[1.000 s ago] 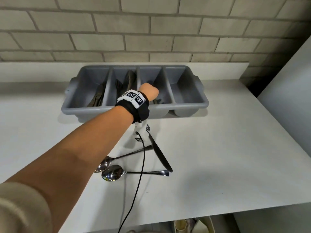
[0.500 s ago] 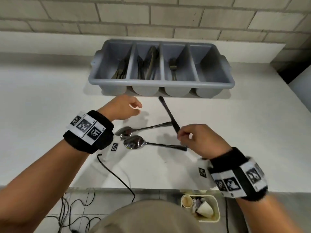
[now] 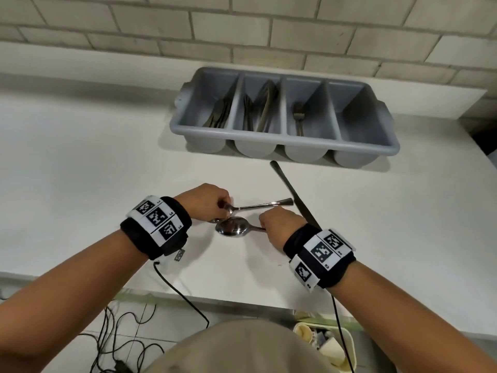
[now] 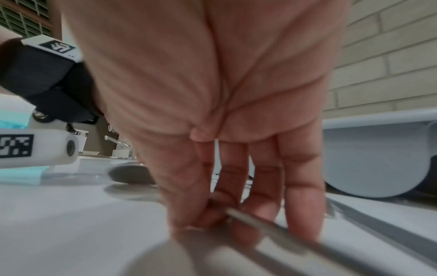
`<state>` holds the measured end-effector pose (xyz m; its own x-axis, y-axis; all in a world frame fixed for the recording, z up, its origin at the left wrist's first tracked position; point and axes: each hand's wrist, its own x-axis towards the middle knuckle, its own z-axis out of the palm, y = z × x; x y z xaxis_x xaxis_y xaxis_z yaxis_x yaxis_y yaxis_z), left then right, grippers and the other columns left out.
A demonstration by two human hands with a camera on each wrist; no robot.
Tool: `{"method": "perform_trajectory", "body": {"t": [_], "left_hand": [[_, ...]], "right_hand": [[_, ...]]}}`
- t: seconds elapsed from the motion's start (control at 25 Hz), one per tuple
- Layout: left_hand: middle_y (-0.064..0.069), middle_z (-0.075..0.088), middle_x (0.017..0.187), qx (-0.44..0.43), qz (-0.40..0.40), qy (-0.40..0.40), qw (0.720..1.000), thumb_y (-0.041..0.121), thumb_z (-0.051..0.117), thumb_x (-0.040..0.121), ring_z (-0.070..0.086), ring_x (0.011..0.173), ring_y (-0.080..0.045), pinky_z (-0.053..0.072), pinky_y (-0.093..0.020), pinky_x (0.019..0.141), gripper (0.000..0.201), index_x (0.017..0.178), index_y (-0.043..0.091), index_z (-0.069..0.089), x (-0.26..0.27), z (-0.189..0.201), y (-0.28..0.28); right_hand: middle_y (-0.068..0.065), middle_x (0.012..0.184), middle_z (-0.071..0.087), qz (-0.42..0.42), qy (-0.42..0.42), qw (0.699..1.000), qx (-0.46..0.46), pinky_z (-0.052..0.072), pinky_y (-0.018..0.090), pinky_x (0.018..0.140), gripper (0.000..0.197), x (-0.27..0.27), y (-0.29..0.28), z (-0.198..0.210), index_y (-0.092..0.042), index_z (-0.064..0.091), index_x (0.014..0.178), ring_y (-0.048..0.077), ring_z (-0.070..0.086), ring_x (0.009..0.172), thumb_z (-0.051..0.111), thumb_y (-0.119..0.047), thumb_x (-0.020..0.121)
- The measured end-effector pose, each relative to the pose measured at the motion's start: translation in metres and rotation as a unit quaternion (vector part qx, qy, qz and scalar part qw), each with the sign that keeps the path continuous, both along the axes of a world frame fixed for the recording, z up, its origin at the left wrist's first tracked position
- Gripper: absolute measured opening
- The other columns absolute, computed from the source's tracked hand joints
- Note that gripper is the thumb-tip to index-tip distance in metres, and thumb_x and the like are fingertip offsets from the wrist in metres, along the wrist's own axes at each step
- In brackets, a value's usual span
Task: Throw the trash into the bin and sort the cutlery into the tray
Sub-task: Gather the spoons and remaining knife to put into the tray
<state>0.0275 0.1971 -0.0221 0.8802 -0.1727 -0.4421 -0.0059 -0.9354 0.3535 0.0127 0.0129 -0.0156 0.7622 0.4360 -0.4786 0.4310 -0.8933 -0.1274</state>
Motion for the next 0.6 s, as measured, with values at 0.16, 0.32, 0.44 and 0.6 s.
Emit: {"method": "perform_trajectory", "body": {"t": [0.16, 0.32, 0.44, 0.6], "left_hand": [[0.007, 0.054, 0.078, -0.085, -0.004, 0.005, 0.996, 0.014, 0.055, 0.089, 0.048, 0.079, -0.014, 0.037, -0.017, 0.066, 0.006, 0.089, 0.02, 0.056, 0.004, 0.003, 0.007], [0.008, 0.058, 0.066, -0.261, 0.056, 0.07, 0.961, 0.0, 0.049, 0.091, 0.052, 0.053, 0.001, 0.04, -0.009, 0.056, 0.022, 0.083, 0.018, 0.059, 0.01, 0.014, 0.007], [0.015, 0.062, 0.049, -0.332, 0.111, 0.06, 0.935, -0.008, 0.043, 0.091, 0.053, 0.042, 0.006, 0.039, -0.005, 0.046, 0.032, 0.076, 0.016, 0.057, 0.015, 0.022, 0.002], [0.009, 0.061, 0.052, -0.383, 0.125, 0.082, 0.912, -0.002, 0.04, 0.093, 0.055, 0.046, -0.003, 0.042, -0.012, 0.044, 0.03, 0.076, 0.014, 0.059, 0.022, 0.026, -0.005]], "right_hand": [[0.012, 0.107, 0.058, 0.018, -0.092, 0.994, 0.055, 0.039, 0.034, 0.069, 0.028, 0.008, 0.001, 0.0, -0.007, 0.058, 0.111, 0.03, 0.057, 0.09, 0.039, -0.002, 0.092], [0.013, 0.107, 0.061, 0.047, -0.186, 0.973, 0.127, 0.046, 0.039, 0.084, 0.023, 0.023, 0.002, 0.0, -0.005, 0.067, 0.102, 0.033, 0.054, 0.103, 0.05, 0.0, 0.087], [0.011, 0.08, 0.071, 0.058, -0.249, 0.959, 0.126, 0.053, 0.041, 0.082, 0.015, 0.028, 0.0, 0.003, -0.004, 0.071, 0.075, 0.035, 0.065, 0.085, 0.072, 0.007, 0.064], [0.015, 0.103, 0.067, 0.039, -0.203, 0.97, 0.127, 0.04, 0.041, 0.097, 0.017, 0.031, -0.004, 0.008, -0.003, 0.059, 0.101, 0.034, 0.059, 0.101, 0.049, 0.002, 0.088]]}}
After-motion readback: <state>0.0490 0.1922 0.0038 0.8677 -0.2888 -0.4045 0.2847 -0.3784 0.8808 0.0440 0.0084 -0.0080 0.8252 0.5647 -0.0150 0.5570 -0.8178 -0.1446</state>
